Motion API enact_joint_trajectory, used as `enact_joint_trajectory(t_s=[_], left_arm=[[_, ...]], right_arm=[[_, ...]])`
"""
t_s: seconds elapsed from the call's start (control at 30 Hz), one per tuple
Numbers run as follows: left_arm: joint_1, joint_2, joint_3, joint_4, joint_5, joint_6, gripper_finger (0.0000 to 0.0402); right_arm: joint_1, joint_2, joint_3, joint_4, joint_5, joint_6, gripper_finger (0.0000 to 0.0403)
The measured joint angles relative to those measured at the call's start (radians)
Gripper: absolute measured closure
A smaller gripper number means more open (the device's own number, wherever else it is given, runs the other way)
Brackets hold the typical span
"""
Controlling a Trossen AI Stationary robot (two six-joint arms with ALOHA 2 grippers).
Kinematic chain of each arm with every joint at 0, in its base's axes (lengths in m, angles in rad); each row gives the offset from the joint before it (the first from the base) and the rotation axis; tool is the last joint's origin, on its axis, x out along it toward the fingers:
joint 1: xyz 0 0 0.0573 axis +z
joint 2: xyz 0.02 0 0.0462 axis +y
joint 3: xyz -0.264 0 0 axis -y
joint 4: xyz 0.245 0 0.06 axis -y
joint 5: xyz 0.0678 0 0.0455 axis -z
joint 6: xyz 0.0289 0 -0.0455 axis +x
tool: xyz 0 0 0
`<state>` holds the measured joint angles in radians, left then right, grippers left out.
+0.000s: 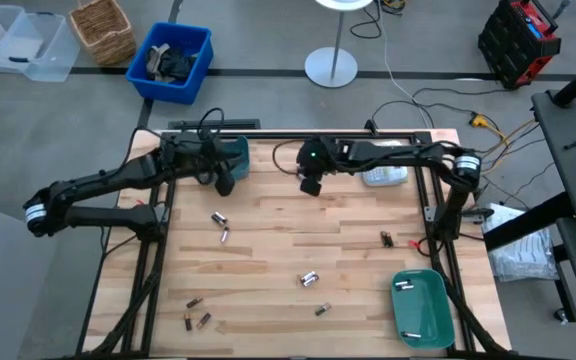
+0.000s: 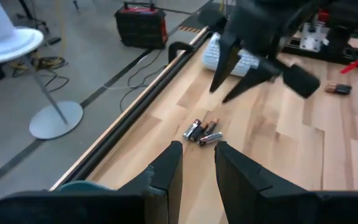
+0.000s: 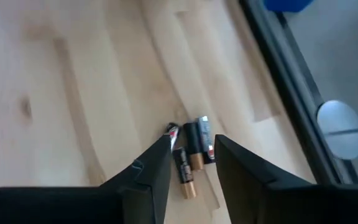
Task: Sort batteries
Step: Put the silver battery into the green bin
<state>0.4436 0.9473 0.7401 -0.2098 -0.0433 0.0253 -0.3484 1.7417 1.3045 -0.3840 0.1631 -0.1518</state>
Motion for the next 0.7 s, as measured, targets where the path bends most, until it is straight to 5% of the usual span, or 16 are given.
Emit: enact_joint_trajectory(t_s=[0.3, 0.57, 0.7], left_arm=[[-0.004, -0.151, -0.057, 0.002, -0.007, 0.051, 0.0326], [-0.003, -0.273, -0.12, 0.047, -0.027, 0.11, 0.0326], [-0.003, -0.303, -0.128, 0.034, -0.027, 0.124, 0.0326]], right_arm=[[0.029, 0.036, 0.0, 0.009, -0.168, -0.185, 0.0266], [0.037, 0.093, 0.0, 0.059, 0.011, -0.129, 0.0243], [0.039, 0.123, 0.0, 0.089, 0.014, -0.106, 0.0233]])
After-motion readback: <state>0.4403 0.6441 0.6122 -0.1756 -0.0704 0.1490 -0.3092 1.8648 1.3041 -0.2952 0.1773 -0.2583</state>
